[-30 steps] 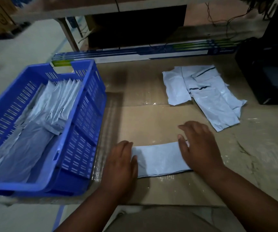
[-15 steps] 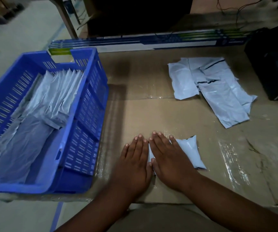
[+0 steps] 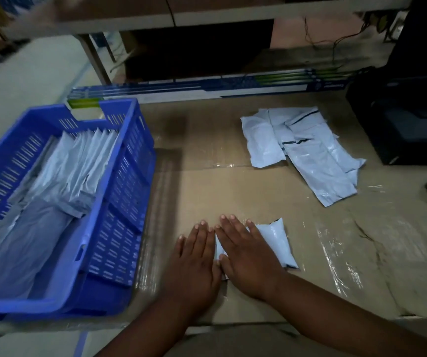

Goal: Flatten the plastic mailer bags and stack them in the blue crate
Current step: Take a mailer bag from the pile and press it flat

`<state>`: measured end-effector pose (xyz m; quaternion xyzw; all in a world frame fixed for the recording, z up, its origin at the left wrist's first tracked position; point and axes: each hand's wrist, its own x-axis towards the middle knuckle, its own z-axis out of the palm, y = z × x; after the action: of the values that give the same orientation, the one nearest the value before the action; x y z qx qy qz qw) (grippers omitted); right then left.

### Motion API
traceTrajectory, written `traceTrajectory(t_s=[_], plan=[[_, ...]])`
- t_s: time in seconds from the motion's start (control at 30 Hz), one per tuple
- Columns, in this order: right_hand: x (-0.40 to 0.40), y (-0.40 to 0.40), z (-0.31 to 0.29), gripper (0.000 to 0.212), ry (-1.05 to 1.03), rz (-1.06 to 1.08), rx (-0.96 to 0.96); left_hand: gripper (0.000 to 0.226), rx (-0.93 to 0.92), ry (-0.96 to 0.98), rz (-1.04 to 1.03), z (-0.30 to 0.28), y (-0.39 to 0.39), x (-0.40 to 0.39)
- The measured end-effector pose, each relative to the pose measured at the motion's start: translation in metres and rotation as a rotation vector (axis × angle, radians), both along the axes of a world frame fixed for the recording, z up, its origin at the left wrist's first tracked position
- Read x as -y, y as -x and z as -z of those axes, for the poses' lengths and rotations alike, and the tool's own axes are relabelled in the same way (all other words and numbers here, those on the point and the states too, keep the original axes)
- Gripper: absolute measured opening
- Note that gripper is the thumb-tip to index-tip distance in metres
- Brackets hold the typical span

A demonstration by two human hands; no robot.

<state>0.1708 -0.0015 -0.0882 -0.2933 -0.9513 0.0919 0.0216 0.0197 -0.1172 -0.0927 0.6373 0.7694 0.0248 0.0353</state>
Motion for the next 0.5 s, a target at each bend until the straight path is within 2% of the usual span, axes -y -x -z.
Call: traceTrajectory(t_s=[0.1, 0.2, 0.27, 0.5], plan=[[-0.001, -0.006, -0.007, 0.065, -0.062, 0.016, -0.005, 0.072, 0.02, -0.039, -0.024, -0.011, -0.005, -0.008], [-0.007, -0.017, -0.013, 0.062, -0.165, 0.045, -0.012, 0.078, 0.078, -0.077, 0.034, -0.017, -0.014, -0.023], [-0.011, -0.027, -0.012, 0.062, -0.196, 0.043, -0.002, 0.074, 0.093, -0.069, 0.069, -0.011, -0.022, -0.032], [-0.012, -0.039, 0.005, 0.064, -0.155, 0.037, -0.012, 0.066, 0.044, -0.065, 0.072, 0.003, -0.028, -0.033]])
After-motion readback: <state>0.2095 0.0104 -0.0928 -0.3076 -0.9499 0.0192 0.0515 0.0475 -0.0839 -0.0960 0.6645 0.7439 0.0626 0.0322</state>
